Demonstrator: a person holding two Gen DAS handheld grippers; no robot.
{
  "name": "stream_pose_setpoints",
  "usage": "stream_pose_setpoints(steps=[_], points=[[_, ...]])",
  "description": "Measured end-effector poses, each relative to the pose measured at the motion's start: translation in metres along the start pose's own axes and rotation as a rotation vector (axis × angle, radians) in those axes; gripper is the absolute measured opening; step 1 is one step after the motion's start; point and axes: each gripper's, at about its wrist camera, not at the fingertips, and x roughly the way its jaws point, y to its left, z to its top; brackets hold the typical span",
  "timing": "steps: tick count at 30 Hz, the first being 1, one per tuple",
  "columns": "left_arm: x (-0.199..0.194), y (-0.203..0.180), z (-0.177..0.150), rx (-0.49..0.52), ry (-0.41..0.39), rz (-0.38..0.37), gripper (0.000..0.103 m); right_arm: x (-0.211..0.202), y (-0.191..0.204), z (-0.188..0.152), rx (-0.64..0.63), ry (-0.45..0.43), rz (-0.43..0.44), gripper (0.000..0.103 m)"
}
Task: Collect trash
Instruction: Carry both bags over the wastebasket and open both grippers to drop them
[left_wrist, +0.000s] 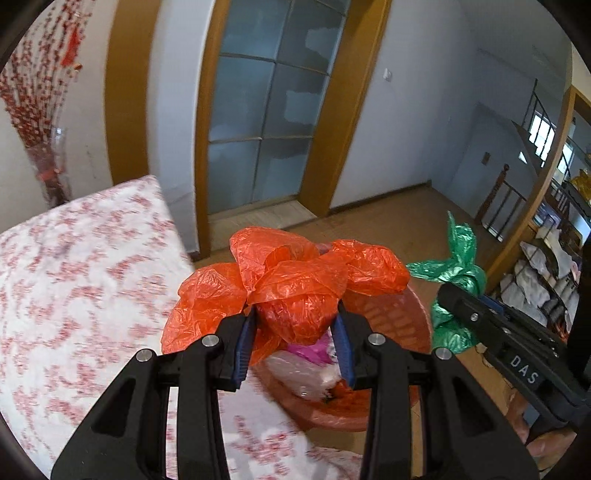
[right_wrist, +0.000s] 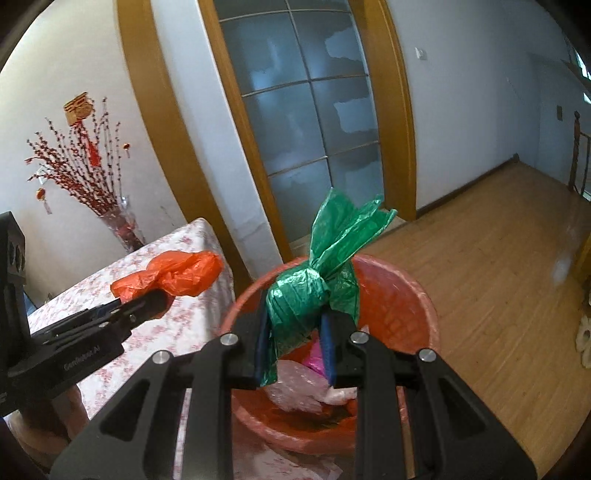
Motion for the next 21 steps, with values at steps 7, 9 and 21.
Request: stream_pose_setpoints(steps=[7,9,21], points=[[0.027,-0.02,-0.006,0.001,0.053,-0.049,0.038,0.015,-0.023,0.0,0.038,0.015,-0.022,0.025],[0.033,-0.025,-0.009,-0.002,0.069,-0.061,0.038,0.02,-0.029,0.001,0.046,0.017,-0.031,0.025],[0.054,-0.026,-0.021,-0.034,0.134,-0.047,0.062,0.041,-0.053,0.005,0.134,0.039,0.019,0.043]])
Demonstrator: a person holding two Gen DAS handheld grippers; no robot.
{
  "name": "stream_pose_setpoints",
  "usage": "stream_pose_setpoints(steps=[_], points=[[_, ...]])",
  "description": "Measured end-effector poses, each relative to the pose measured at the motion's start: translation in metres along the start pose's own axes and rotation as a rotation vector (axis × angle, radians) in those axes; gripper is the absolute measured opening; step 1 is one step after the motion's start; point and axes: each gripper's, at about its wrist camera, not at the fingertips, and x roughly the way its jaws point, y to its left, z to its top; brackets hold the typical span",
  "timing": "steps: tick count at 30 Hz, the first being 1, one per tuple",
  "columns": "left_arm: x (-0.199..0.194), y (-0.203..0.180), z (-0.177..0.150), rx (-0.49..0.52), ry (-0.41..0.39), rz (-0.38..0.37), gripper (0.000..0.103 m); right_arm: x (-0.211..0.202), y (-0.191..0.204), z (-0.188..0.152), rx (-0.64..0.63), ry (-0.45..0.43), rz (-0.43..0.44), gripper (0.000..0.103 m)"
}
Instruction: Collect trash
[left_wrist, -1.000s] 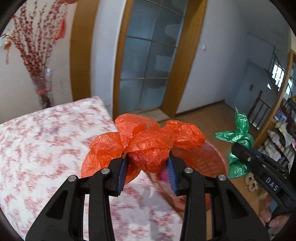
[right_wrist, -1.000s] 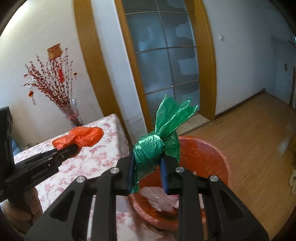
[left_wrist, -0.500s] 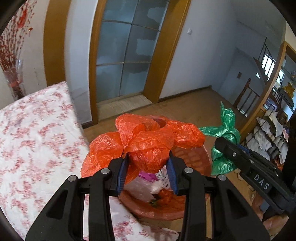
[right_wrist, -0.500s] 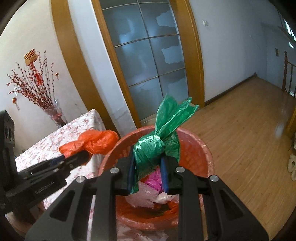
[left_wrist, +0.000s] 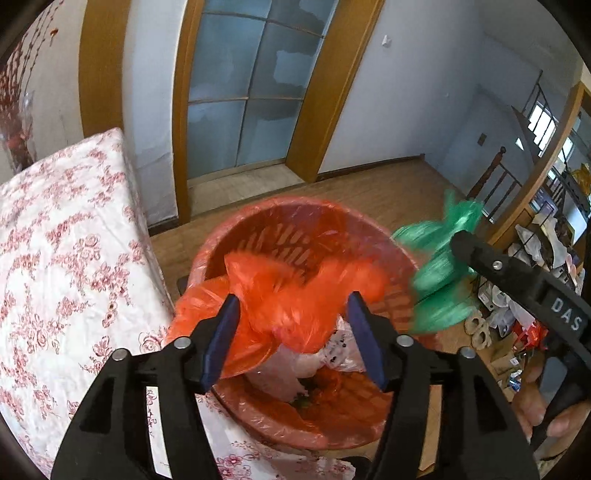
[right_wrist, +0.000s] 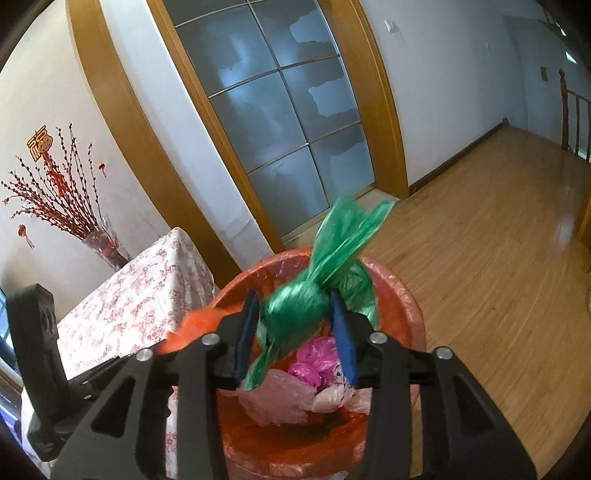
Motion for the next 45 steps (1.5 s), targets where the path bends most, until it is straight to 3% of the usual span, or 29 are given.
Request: stream_pose_setpoints(steps=[7,11,13,18,20,27,35,39,45], points=[[-0.012,0.016,-0.004,-0.027,-0.005,0.044,0.064,-0.004,0.005,-0.004,-0.002,0.002,-0.001,0.05],[-0.043,0.033,-0.011,-0.03,-0.054,0.096,0.065,-0.02,0.015,-0.005,-0.036,-0.033,-0.022,0.062],[-0.062,0.04,-0.015,-0.039,-0.087,0.118,0.074,-0.033,0.022,-0.007,-0.06,-0.055,-0.026,0.068],[-0.128,0.055,-0.034,-0.057,-0.202,0.189,0.088,-0.078,0.045,-0.022,-0.116,-0.141,-0.058,0.094],[-0.154,0.056,-0.046,-0.062,-0.25,0.223,0.093,-0.098,0.056,-0.031,-0.141,-0.185,-0.092,0.099],[-0.221,0.046,-0.092,-0.069,-0.375,0.356,0.1,-0.157,0.092,-0.07,-0.232,-0.329,-0.254,0.099],[-0.259,0.034,-0.146,-0.094,-0.434,0.481,0.1,-0.203,0.107,-0.114,-0.224,-0.415,-0.273,0.099],[-0.27,0.03,-0.169,-0.103,-0.461,0.527,0.1,-0.212,0.11,-0.137,-0.232,-0.372,-0.228,0.099],[-0.28,0.03,-0.195,-0.138,-0.484,0.563,0.1,-0.218,0.122,-0.169,-0.306,-0.341,-0.27,0.099]])
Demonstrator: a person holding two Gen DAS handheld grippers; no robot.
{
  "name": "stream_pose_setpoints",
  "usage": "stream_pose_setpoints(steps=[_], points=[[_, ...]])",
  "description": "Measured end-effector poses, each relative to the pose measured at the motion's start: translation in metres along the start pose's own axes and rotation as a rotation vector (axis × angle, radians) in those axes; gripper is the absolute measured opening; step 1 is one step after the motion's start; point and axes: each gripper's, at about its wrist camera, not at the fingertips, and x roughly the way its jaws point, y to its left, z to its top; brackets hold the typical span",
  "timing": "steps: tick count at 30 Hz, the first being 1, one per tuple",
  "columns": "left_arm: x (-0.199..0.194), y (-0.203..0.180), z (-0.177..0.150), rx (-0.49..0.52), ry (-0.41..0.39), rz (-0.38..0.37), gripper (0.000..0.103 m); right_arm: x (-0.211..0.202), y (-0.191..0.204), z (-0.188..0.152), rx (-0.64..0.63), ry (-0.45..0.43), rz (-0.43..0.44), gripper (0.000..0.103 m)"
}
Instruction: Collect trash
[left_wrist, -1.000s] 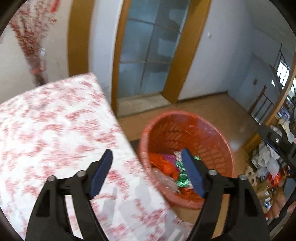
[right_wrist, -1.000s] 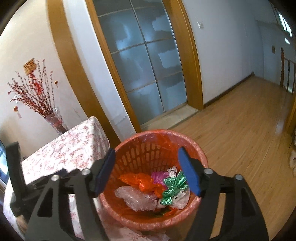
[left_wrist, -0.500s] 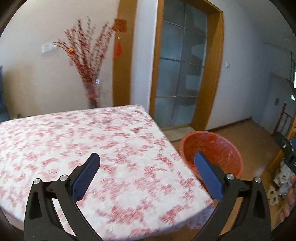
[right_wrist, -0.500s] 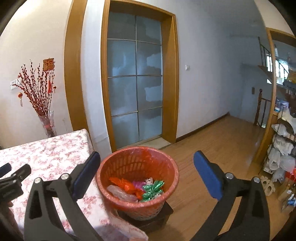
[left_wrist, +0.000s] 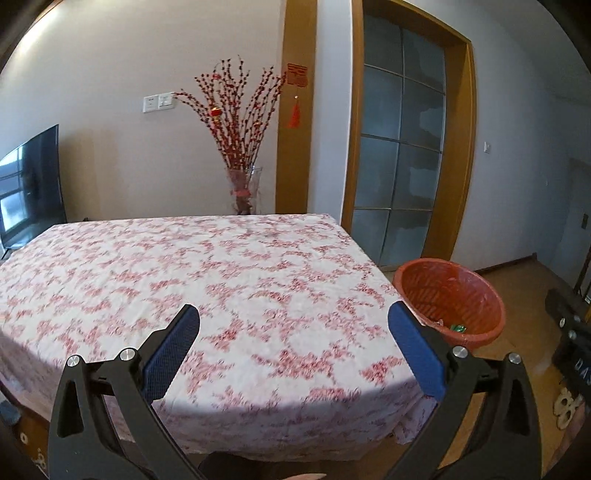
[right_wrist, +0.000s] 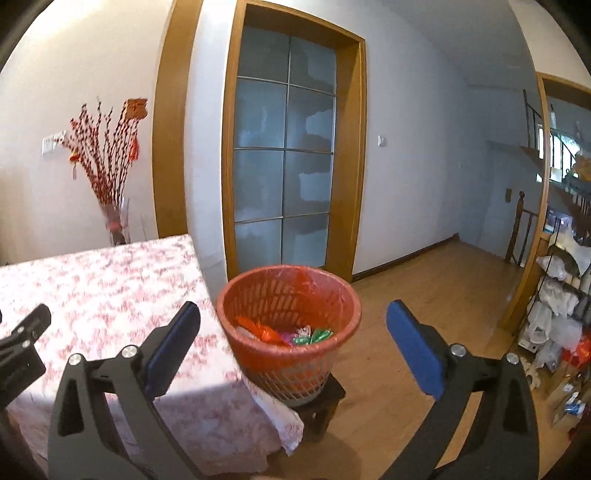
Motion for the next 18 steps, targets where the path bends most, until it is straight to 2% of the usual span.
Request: stream_pose_setpoints(steps=[4,18], points=[[-0.006,0.003,-0.01,-0.005,-0.003,0.034,0.1,-0.01,0.006,-0.01,0.008,0.01,0.002,0.099],[-0.003,0.012,-0.028,-0.026,0.047,0.052,0.1,-0.007,0.018,-0.028,-0.001,0.083,0.008,0.099]])
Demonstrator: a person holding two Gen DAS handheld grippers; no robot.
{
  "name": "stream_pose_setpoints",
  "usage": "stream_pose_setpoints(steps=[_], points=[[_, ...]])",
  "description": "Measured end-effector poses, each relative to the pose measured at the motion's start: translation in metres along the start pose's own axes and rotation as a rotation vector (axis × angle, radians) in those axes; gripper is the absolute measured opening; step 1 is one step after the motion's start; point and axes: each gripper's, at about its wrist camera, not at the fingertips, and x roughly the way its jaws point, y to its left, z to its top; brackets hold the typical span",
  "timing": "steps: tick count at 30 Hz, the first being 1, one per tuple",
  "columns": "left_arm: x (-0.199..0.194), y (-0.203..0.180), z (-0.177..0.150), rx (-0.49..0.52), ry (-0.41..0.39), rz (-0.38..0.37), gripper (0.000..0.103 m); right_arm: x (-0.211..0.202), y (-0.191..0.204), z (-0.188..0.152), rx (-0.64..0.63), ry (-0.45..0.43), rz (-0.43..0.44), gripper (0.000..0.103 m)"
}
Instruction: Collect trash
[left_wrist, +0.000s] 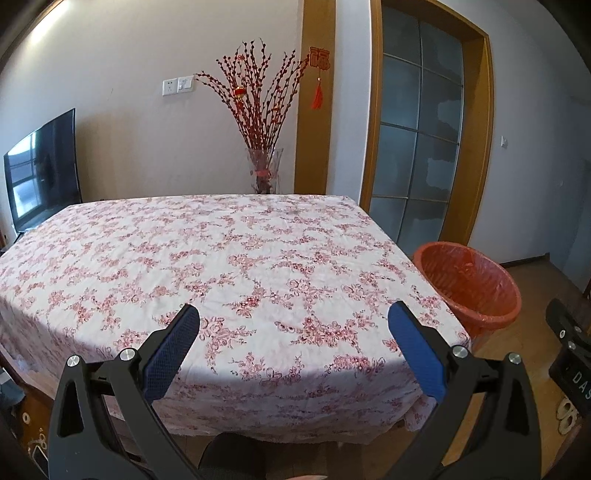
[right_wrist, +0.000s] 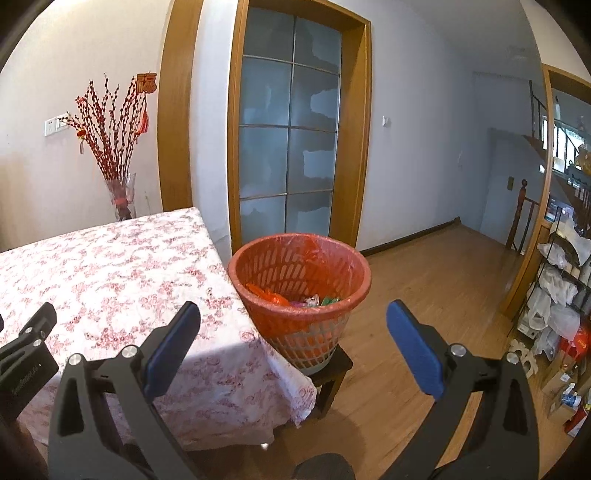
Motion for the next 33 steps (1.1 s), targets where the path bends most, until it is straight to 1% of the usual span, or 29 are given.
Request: stream_pose_setpoints(steps=[6,12,22,33], points=[[0.0,-0.001,-0.002,0.006,0.001,0.005,0.1,0.009,0.002,-0.005,0.005,0.047,0.006,0.099],[0.004,0.001,-0.005,0.002,0.02,0.013,0.1,0.018,0.003,-0.012,0.007,0.091,0.006,0.099],[0.004,0.002,-0.004,0.003,0.016,0.019,0.1,0.02,0.005,-0.014,0.006,0.094,-0.004,0.099],[-0.005,-0.001,0.0,0.012,-0.03,0.029,0.1,0.017,0.005,-0.014,0.007,0.09,-0.001,0.099]])
